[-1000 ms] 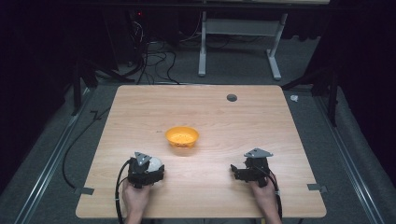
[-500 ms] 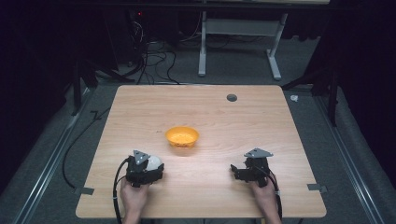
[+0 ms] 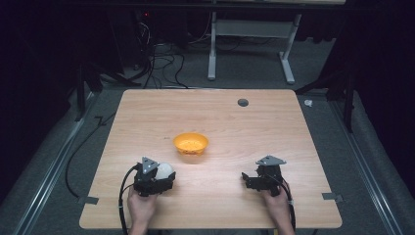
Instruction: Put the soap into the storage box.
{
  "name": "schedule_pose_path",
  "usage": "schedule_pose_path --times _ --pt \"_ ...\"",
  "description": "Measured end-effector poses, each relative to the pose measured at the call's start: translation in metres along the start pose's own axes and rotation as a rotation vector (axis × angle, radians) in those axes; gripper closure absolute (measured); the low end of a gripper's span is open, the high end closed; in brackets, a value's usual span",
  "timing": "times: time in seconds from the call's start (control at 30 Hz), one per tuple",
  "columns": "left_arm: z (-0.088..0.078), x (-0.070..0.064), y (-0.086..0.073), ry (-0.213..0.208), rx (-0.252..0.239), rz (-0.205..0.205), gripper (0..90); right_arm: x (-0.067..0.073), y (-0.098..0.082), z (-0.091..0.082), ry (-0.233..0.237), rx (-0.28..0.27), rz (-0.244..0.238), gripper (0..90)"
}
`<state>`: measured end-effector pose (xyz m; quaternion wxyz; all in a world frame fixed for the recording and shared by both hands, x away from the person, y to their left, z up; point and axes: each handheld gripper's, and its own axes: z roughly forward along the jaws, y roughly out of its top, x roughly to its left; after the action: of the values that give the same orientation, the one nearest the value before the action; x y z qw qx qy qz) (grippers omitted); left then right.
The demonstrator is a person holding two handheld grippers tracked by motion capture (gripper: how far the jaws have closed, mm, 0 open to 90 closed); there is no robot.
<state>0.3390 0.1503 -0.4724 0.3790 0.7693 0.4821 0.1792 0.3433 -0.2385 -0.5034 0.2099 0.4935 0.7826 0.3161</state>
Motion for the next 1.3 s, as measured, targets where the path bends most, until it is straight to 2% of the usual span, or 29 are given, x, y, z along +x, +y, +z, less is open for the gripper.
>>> schedule_pose_path --times 0.3,0.5,1.13,1.3 --pt "-0.008 -0.008 0.011 -0.038 -0.024 0.025 24.2 0.000 0.000 0.000 0.001 0.000 0.002 14.6" --pt "-0.009 -0.015 0.016 -0.040 -0.028 0.056 24.3 0.000 0.000 0.000 0.001 -0.001 0.001 14.7" --pt "-0.009 -0.021 0.040 -0.102 -0.055 0.067 24.3 0.000 0.000 0.000 0.002 -0.002 0.001 14.7" --pt "-0.009 -0.025 0.050 -0.102 -0.046 0.080 24.3 0.000 0.000 0.000 0.002 -0.002 0.001 14.7"
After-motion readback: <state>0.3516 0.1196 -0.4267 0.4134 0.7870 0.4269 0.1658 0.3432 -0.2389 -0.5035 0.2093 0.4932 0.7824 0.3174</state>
